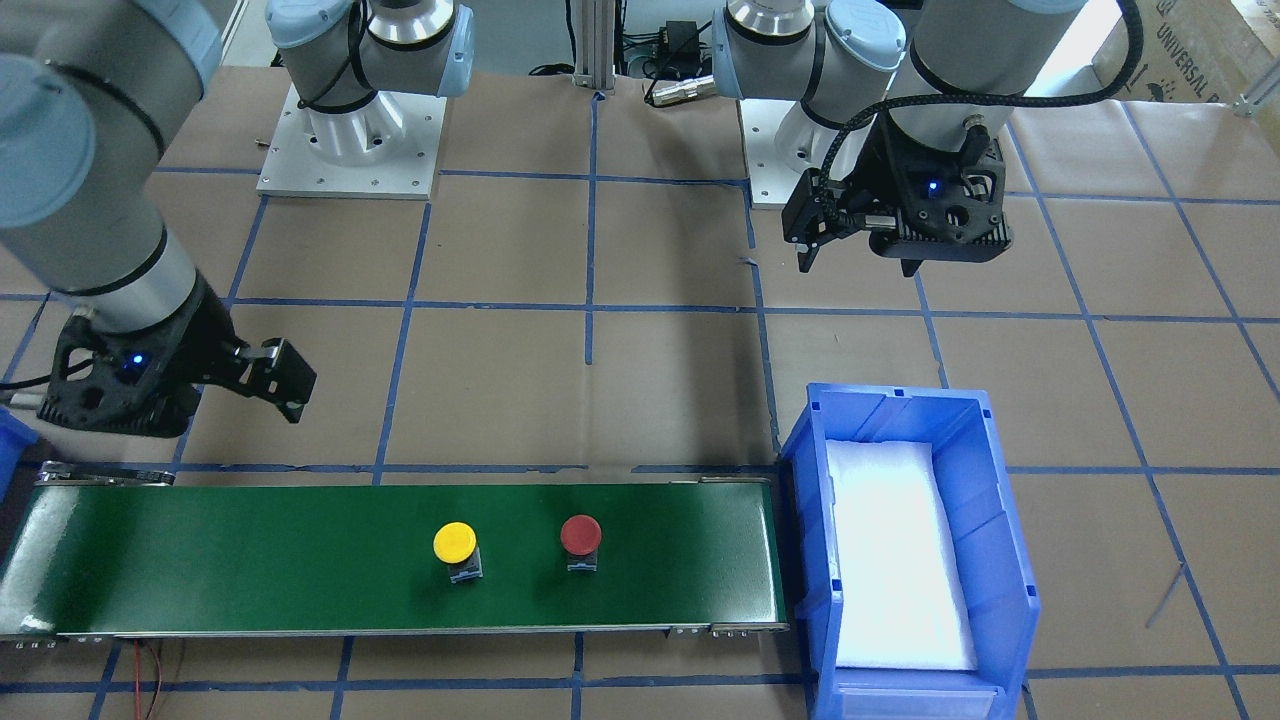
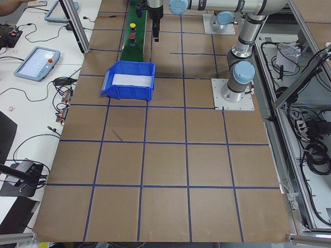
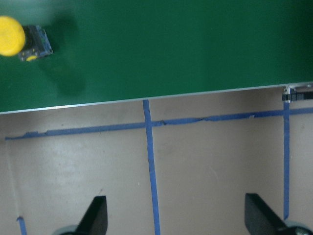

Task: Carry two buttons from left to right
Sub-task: 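Move the right gripper over the belt's far end, facing the buttons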

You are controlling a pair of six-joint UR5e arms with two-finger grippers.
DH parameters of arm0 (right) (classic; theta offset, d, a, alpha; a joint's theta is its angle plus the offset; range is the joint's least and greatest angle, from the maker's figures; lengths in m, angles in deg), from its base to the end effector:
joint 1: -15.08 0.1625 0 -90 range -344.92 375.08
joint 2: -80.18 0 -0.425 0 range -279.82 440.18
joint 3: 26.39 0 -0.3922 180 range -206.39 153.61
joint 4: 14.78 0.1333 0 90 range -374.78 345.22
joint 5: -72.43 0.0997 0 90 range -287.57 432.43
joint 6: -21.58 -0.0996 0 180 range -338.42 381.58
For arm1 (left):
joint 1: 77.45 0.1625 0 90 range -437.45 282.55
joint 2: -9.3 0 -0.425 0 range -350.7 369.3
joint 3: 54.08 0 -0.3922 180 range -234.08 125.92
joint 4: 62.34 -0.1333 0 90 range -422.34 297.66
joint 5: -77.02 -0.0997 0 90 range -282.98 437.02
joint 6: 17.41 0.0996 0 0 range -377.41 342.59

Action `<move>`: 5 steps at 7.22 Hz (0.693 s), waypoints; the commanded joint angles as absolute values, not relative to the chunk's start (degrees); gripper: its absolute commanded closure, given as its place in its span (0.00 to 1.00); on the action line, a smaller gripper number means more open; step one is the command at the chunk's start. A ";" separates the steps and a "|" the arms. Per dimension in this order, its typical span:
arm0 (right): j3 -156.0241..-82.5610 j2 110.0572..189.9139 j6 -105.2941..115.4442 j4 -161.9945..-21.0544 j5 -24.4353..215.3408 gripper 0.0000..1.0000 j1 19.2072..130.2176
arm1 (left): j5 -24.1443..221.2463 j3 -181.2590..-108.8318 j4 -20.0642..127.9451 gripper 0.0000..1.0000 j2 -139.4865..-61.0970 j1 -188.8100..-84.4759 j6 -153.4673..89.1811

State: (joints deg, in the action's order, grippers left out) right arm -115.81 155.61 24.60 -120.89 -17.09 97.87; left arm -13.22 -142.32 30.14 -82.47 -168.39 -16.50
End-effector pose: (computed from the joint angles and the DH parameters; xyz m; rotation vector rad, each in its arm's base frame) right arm 0.0589 -0.6030 0.3832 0.1144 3.1339 -0.0590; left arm -0.1411 -0.4984 0.4834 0.0508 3.1362 0.0682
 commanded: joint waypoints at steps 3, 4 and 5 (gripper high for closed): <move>-108.92 144.35 47.25 -122.09 -16.87 0.00 90.85 | -13.07 -142.14 29.33 0.00 -82.28 -165.52 -15.92; -108.83 143.99 57.42 -122.35 -16.17 0.00 89.89 | -13.42 -142.23 29.77 0.00 -82.02 -165.77 -15.92; -109.26 144.77 63.96 -120.27 -15.99 0.00 89.88 | -13.68 -142.23 29.77 0.00 -82.02 -165.86 -15.92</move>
State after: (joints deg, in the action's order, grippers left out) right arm -109.05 144.46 55.02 -121.74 -16.33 90.33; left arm -13.42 -142.20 29.63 -82.12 -165.87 -15.93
